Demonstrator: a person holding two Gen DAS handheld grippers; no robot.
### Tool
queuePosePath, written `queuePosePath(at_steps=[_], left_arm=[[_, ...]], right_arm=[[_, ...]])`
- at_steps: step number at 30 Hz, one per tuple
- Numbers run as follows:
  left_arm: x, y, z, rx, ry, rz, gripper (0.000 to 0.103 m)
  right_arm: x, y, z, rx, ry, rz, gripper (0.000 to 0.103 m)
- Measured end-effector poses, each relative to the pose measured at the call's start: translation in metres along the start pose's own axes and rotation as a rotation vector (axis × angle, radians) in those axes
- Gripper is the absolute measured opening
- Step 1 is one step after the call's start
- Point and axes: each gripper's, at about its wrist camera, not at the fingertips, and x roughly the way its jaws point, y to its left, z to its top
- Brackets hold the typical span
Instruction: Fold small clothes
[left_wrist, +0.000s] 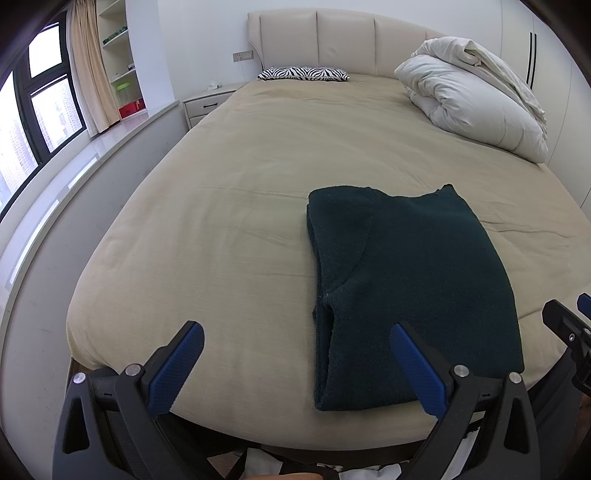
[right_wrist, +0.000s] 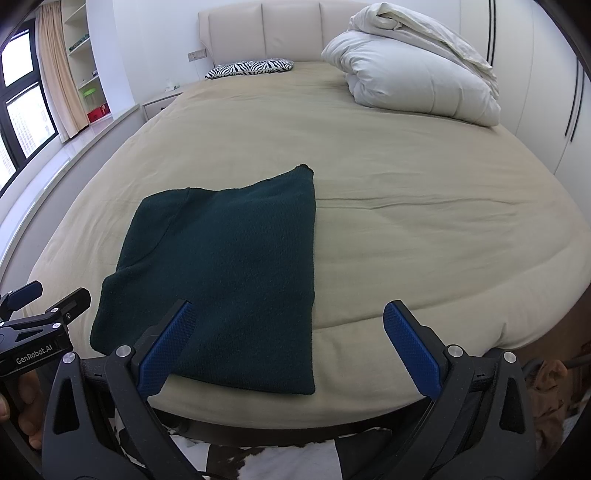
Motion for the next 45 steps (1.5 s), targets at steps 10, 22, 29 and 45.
queuePosePath(at_steps=[10,22,29,45], left_arm=[[0.0003,-0.0005,-0.001,0.001,0.001,-0.001,0.103],[0.0011,-0.0009,-0.0025,0.001,0.003,-0.002,0.103],[0.0031,-0.0003,-0.0049,0.002,0.011,-0.006,0.103],[0.0037,0.005,-0.0034,-0.004,0.021,-0.016,0.103]], right_arm=[[0.0012,0.0022,-0.0018,-0.001,0.002,0.001,0.103],[0.0007,0.0026,-0.0017,0.0,0.002,0.001,0.103],[0.001,0.0031,-0.0023,0.0,0.003,0.0,0.103],[0.0056,0.0059,-0.0046,-0.006,0.009,0.005,0.103]])
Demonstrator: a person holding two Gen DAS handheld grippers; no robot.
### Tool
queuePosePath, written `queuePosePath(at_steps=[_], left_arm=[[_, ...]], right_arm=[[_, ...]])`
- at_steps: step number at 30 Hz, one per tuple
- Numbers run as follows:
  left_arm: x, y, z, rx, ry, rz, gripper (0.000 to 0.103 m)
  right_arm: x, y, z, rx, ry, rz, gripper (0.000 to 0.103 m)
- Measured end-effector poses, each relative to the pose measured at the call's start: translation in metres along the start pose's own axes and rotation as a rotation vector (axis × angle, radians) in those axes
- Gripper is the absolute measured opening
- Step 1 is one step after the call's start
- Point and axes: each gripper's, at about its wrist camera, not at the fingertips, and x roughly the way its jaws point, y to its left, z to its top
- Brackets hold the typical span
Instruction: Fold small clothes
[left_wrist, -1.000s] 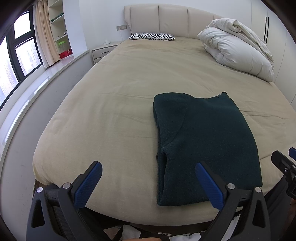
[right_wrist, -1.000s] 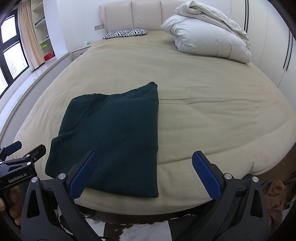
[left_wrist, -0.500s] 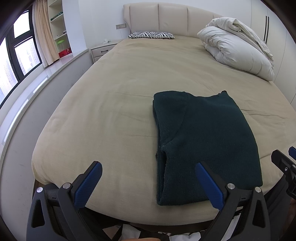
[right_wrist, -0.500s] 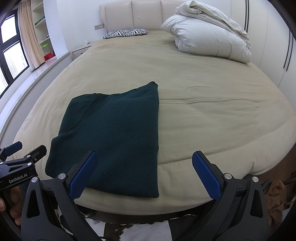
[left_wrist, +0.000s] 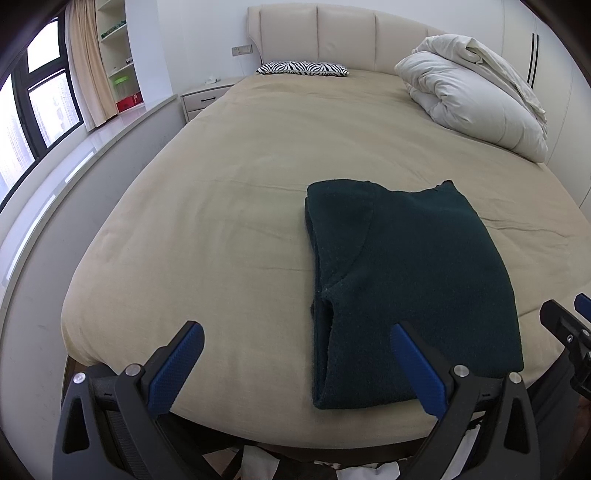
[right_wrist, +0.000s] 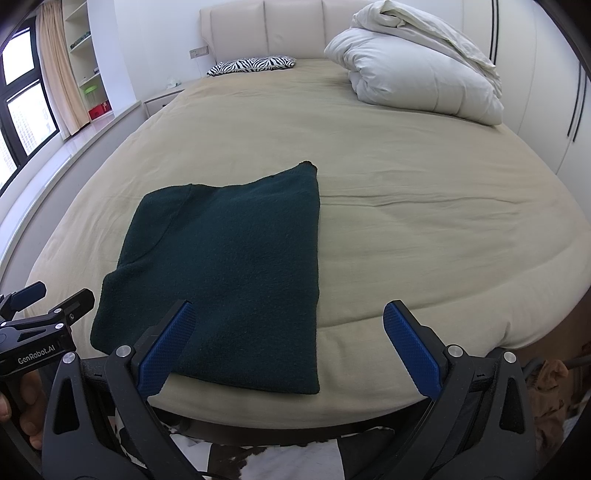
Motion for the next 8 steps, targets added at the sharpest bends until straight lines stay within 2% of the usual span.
queuePosePath(at_steps=[8], left_arm=[[0.0015,0.0039,0.001,-0.005,0.004,-0.005,0.103]], right_arm=[[0.0019,-0.0012,0.0012,0.0,0.005,0.005,0.103]])
